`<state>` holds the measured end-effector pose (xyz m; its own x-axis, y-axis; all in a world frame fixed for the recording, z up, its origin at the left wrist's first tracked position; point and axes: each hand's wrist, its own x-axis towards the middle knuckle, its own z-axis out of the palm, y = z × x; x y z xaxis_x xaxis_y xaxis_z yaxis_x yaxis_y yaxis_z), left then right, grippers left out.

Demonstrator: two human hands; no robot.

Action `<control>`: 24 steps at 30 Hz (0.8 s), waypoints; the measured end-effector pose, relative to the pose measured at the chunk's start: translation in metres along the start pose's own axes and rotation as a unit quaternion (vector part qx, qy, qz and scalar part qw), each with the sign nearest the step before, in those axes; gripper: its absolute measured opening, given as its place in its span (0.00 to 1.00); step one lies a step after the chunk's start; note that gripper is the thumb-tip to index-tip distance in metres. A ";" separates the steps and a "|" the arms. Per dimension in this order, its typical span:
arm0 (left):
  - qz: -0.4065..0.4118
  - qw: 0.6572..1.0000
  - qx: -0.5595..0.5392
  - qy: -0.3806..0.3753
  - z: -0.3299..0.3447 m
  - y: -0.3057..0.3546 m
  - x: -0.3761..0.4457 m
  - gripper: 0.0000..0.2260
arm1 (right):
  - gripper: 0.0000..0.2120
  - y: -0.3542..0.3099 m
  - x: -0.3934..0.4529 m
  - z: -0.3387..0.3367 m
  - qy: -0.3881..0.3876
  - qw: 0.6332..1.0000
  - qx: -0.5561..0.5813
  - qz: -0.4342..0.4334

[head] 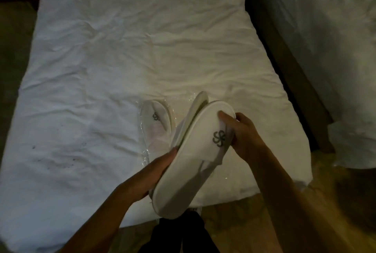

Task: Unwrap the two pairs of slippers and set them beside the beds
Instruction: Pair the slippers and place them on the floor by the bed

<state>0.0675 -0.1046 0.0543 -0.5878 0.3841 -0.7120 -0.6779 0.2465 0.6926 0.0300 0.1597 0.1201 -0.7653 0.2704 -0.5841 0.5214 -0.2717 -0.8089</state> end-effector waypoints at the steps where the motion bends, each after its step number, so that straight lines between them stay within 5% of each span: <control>1: 0.012 1.000 0.024 0.000 0.004 0.003 0.000 0.22 | 0.15 0.000 -0.003 -0.003 0.007 1.000 0.007 -0.002; 8: 0.054 0.997 0.040 0.025 0.020 0.018 -0.012 0.07 | 0.14 0.001 -0.023 -0.018 0.053 0.997 0.036 -0.034; 14: 0.110 0.987 0.102 0.065 0.021 0.029 -0.032 0.30 | 0.10 0.016 -0.028 -0.030 0.057 0.996 0.049 -0.046; 24: 0.110 0.966 0.203 0.119 -0.002 0.022 -0.049 0.39 | 0.12 0.047 -0.066 -0.027 0.070 0.993 0.084 -0.048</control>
<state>0.0811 -0.1196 0.1040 -0.8152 0.2628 -0.5161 -0.3257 0.5290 0.7837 0.1153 0.1545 0.1190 -0.7417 0.4254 -0.5185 0.3694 -0.3862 -0.8452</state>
